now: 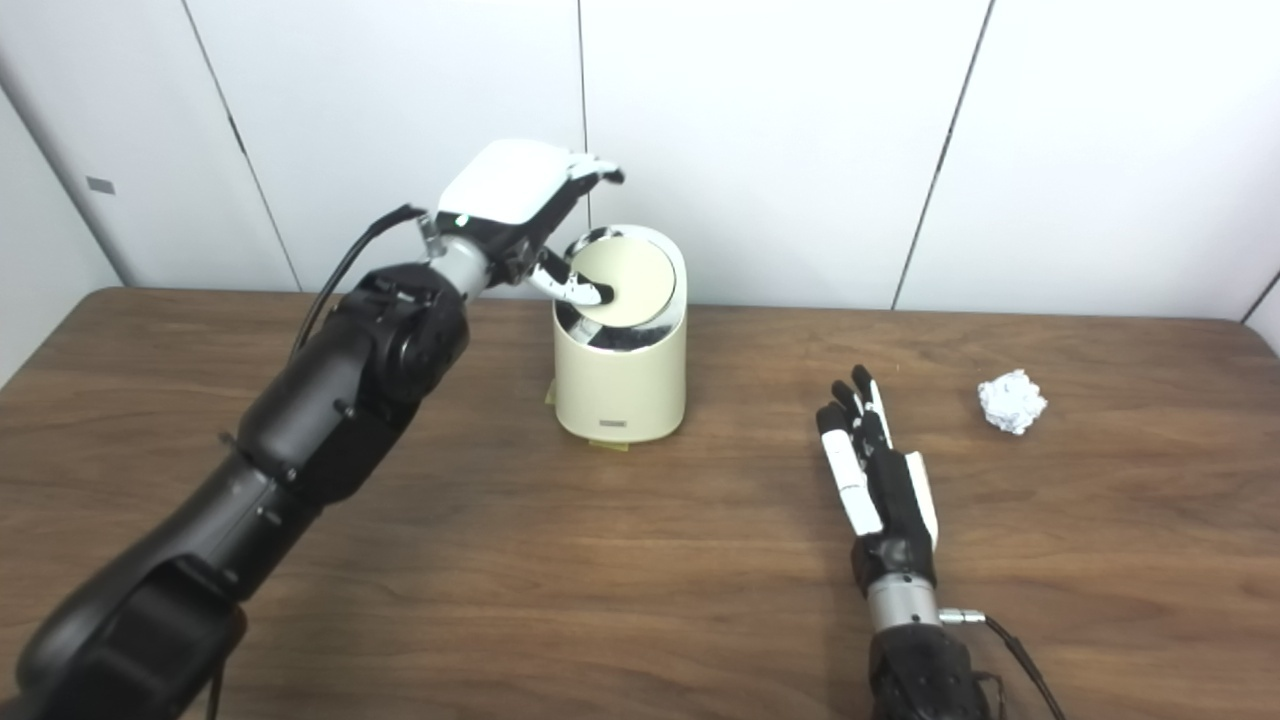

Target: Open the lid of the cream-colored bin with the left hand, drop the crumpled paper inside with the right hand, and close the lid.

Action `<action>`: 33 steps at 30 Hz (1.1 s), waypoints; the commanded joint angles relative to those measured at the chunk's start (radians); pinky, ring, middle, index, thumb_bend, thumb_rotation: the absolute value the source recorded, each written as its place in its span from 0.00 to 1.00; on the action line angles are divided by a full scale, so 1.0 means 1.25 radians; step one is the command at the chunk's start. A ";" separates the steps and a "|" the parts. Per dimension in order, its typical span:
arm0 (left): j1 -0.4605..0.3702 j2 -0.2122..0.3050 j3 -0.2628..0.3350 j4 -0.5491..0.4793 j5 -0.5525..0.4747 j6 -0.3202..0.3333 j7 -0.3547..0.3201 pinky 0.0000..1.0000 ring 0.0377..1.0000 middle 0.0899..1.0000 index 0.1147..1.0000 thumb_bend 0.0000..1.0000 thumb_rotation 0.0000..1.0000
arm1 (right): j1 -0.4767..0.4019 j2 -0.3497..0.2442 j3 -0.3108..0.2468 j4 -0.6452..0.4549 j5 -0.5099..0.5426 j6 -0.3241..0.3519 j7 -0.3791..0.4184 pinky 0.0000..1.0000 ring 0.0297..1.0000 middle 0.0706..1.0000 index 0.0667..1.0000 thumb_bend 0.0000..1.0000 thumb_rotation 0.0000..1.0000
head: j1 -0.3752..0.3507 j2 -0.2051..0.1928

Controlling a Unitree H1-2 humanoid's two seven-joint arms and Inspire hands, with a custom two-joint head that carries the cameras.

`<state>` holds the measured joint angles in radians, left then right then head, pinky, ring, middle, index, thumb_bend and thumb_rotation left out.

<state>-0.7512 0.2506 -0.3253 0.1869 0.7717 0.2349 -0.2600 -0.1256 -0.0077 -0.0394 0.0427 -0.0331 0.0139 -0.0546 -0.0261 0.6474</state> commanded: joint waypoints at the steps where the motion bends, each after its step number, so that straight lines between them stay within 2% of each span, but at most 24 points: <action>1: -0.011 -0.024 0.067 -0.043 -0.075 0.025 0.032 0.70 0.83 0.84 0.81 0.67 0.27 | -0.007 -0.003 0.001 -0.022 -0.004 -0.004 -0.001 0.93 0.93 0.95 1.00 0.59 0.84 | 0.000 0.001; 2: -0.003 -0.033 0.092 -0.053 -0.102 0.032 0.039 0.70 0.80 0.81 0.79 0.61 0.38 | -0.006 -0.003 0.000 -0.024 -0.002 -0.001 0.000 0.93 0.94 0.95 1.00 0.58 0.83 | 0.000 0.001; 4: 0.012 -0.056 0.147 -0.084 -0.159 0.057 0.044 0.69 0.78 0.79 0.78 0.58 0.44 | -0.004 -0.004 -0.002 -0.029 0.006 0.005 0.004 0.93 0.94 0.95 1.00 0.56 0.83 | -0.002 0.004; 6: 0.022 -0.081 0.202 -0.117 -0.214 0.090 0.056 0.67 0.75 0.77 0.77 0.51 0.40 | -0.003 -0.005 -0.002 -0.034 0.001 0.013 0.002 0.93 0.94 0.95 1.00 0.56 0.82 | 0.000 0.005; 7: 0.026 -0.082 0.216 -0.125 -0.222 0.096 0.064 0.67 0.74 0.76 0.77 0.49 0.38 | -0.003 -0.005 -0.002 -0.035 0.000 0.017 0.000 0.92 0.93 0.95 1.00 0.56 0.82 | 0.001 0.006; 8: 0.029 -0.076 0.221 -0.124 -0.224 0.093 0.071 0.66 0.73 0.75 0.77 0.48 0.29 | -0.003 -0.005 -0.003 -0.037 -0.003 0.021 -0.001 0.92 0.93 0.94 1.00 0.55 0.82 | 0.001 0.006; 9: 0.034 -0.066 0.223 -0.119 -0.223 0.084 0.079 0.65 0.73 0.75 0.77 0.48 0.26 | -0.003 -0.006 -0.003 -0.037 -0.005 0.025 -0.002 0.92 0.93 0.94 1.00 0.55 0.82 | 0.001 0.006; 12: 0.055 -0.047 0.230 -0.118 -0.227 0.086 0.098 0.63 0.72 0.76 0.77 0.47 0.25 | 0.000 -0.011 -0.001 -0.041 -0.012 0.032 -0.002 0.90 0.93 0.95 1.00 0.54 0.85 | 0.000 0.008; 15: 0.089 -0.036 0.251 -0.132 -0.262 0.090 0.106 0.70 0.77 0.79 0.79 0.39 0.27 | 0.002 -0.011 -0.003 -0.048 -0.007 0.040 0.002 0.92 0.94 0.95 1.00 0.54 0.86 | 0.000 0.010; 16: 0.103 -0.031 0.256 -0.135 -0.272 0.085 0.107 0.72 0.78 0.79 0.79 0.37 0.29 | 0.002 -0.011 -0.003 -0.051 -0.007 0.043 0.003 0.92 0.93 0.95 1.00 0.54 0.86 | -0.001 0.011; 17: 0.112 -0.027 0.259 -0.138 -0.278 0.082 0.107 0.76 0.79 0.78 0.79 0.33 0.40 | 0.003 -0.011 -0.003 -0.053 -0.006 0.046 0.004 0.92 0.94 0.95 1.00 0.54 0.86 | -0.001 0.012; 19: 0.147 -0.028 0.276 -0.154 -0.308 0.078 0.108 0.78 0.80 0.78 0.80 0.31 0.48 | 0.005 -0.011 -0.004 -0.059 -0.002 0.050 0.007 0.91 0.94 0.95 0.99 0.54 0.86 | -0.002 0.013; 22: 0.203 -0.033 0.292 -0.179 -0.354 0.059 0.106 0.76 0.80 0.80 0.83 0.27 0.59 | 0.006 -0.012 -0.006 -0.069 0.005 0.058 0.010 0.92 0.94 0.95 0.99 0.54 0.84 | 0.000 0.015; 24: 0.235 -0.041 0.301 -0.186 -0.385 0.050 0.108 0.75 0.80 0.80 0.83 0.26 0.61 | 0.009 -0.018 -0.003 -0.079 0.001 0.059 0.014 0.91 0.93 0.95 0.99 0.52 0.84 | 0.001 0.017; 28: 0.285 -0.053 0.309 -0.195 -0.427 0.036 0.118 0.79 0.82 0.83 0.86 0.26 0.68 | 0.016 -0.024 -0.002 -0.097 0.006 0.063 0.022 0.89 0.91 0.94 0.98 0.53 0.72 | 0.000 0.017; 29: 0.300 -0.072 0.331 -0.208 -0.471 0.051 0.118 0.80 0.82 0.84 0.87 0.30 0.71 | 0.019 -0.026 -0.003 -0.099 0.014 0.057 0.027 0.88 0.91 0.94 0.98 0.55 0.67 | -0.001 0.017; 31: 0.332 -0.109 0.376 -0.235 -0.571 0.069 0.111 0.87 0.87 0.87 0.88 0.39 0.65 | 0.024 -0.028 -0.003 -0.106 0.025 0.049 0.036 0.88 0.92 0.94 0.97 0.57 0.58 | -0.002 0.014; 33: 0.366 -0.125 0.395 -0.265 -0.624 0.065 0.103 0.91 0.91 0.91 0.91 0.44 0.71 | 0.028 -0.029 -0.001 -0.114 0.029 0.049 0.038 0.87 0.92 0.94 0.97 0.59 0.54 | -0.002 0.016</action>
<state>-0.2765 0.0899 0.1649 -0.1056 0.0377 0.3331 -0.1283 -0.0735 -0.0414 -0.0411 -0.0631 -0.0058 0.1002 -0.0155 -0.0276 0.6657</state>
